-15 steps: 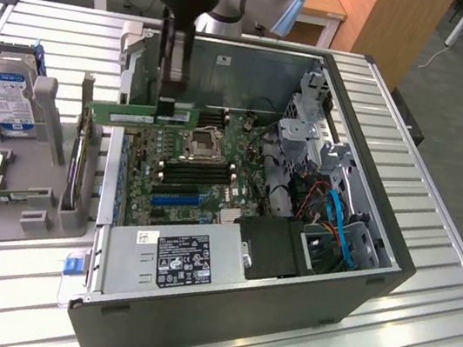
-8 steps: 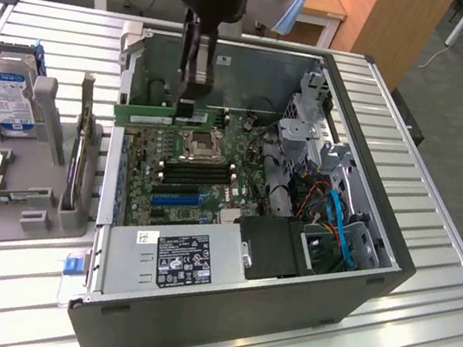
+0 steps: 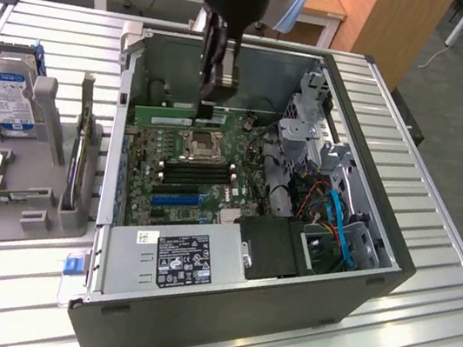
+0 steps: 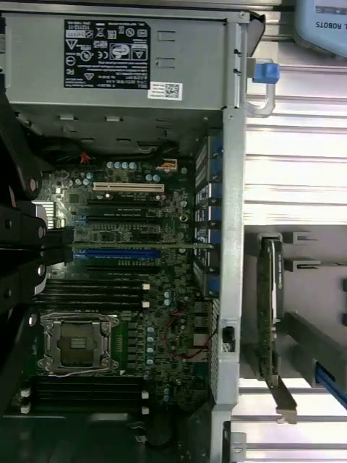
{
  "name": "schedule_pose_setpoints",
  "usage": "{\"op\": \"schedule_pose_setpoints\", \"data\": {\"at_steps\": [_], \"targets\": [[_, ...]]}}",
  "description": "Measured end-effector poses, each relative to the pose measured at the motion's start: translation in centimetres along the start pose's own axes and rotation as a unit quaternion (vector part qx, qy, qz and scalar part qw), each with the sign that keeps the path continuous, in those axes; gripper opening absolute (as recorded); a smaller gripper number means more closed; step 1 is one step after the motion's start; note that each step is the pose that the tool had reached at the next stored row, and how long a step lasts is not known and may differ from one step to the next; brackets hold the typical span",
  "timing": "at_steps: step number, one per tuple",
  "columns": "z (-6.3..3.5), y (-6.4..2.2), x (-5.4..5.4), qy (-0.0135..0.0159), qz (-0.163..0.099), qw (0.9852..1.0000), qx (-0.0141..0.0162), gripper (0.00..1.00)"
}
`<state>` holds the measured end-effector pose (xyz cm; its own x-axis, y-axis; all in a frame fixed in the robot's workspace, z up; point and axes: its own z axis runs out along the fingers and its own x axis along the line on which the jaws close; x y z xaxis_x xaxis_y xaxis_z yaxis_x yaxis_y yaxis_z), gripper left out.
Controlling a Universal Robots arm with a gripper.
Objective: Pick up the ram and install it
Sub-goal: 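Pick up the ram and move it above insertion slot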
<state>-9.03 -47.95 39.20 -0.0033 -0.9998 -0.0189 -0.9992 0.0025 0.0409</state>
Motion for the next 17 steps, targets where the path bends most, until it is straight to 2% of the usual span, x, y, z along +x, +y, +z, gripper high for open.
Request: {"op": "schedule_pose_setpoints", "data": {"at_steps": [13, 17], "targets": [[-0.16, -3.93, 0.0, 0.0000, 0.000, 1.0000, 0.0000, 0.12], [-0.18, -4.23, 0.0, 0.0000, 0.000, 1.0000, 0.0000, 0.12]]}}
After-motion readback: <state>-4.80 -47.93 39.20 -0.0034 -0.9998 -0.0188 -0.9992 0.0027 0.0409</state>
